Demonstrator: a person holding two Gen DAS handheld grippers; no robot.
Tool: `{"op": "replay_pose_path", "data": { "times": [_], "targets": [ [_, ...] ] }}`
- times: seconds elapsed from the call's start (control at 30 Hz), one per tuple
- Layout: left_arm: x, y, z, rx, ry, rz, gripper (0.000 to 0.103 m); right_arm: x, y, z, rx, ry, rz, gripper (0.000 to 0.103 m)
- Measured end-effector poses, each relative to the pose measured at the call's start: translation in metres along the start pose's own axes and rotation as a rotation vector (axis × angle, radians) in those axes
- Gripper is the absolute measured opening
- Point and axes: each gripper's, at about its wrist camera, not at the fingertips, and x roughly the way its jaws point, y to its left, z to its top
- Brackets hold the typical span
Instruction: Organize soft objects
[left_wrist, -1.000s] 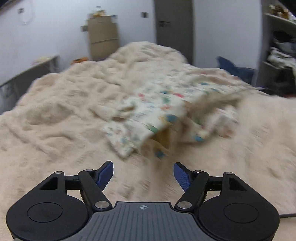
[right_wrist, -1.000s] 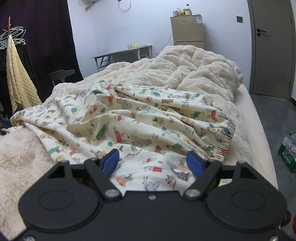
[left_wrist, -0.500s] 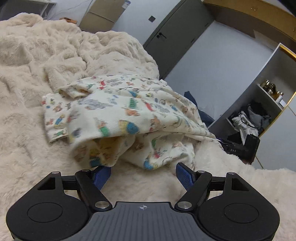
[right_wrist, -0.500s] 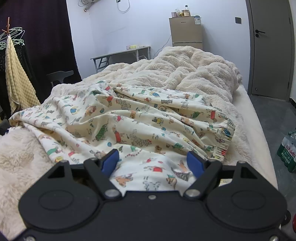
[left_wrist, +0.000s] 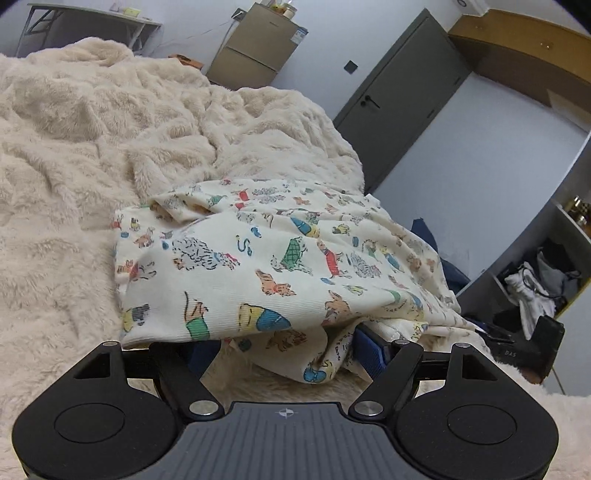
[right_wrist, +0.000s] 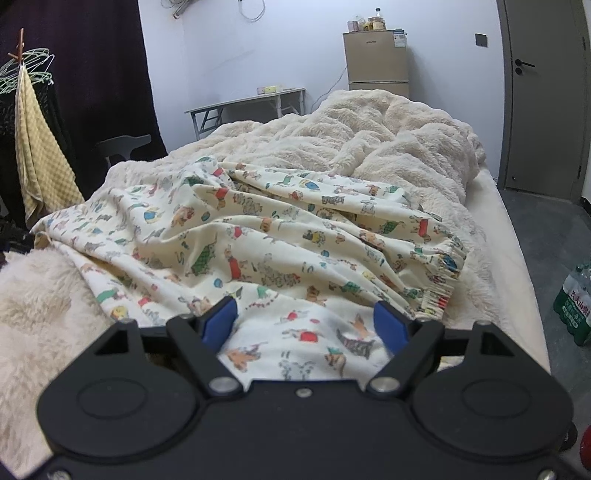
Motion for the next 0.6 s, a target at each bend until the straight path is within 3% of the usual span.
{"op": "replay_pose_path", "data": {
  "times": [0.37,0.5,0.6],
  "targets": [
    [-0.018,0.013,0.006,-0.035,-0.053,0.010,0.072,-0.007,-0.008,-0.002,-0.003,0.021,0.030,0.080],
    [-0.002,0.011,0.001,0.007,0.007,0.015,0.053,-0.007,-0.007,-0.003,-0.006,0.020,0.027,0.080],
    [0.005,0.010,-0.003,0.034,0.044,-0.011,0.052,-0.006,-0.007,-0.004,-0.003,0.017,0.026,0.081]
  ]
}}
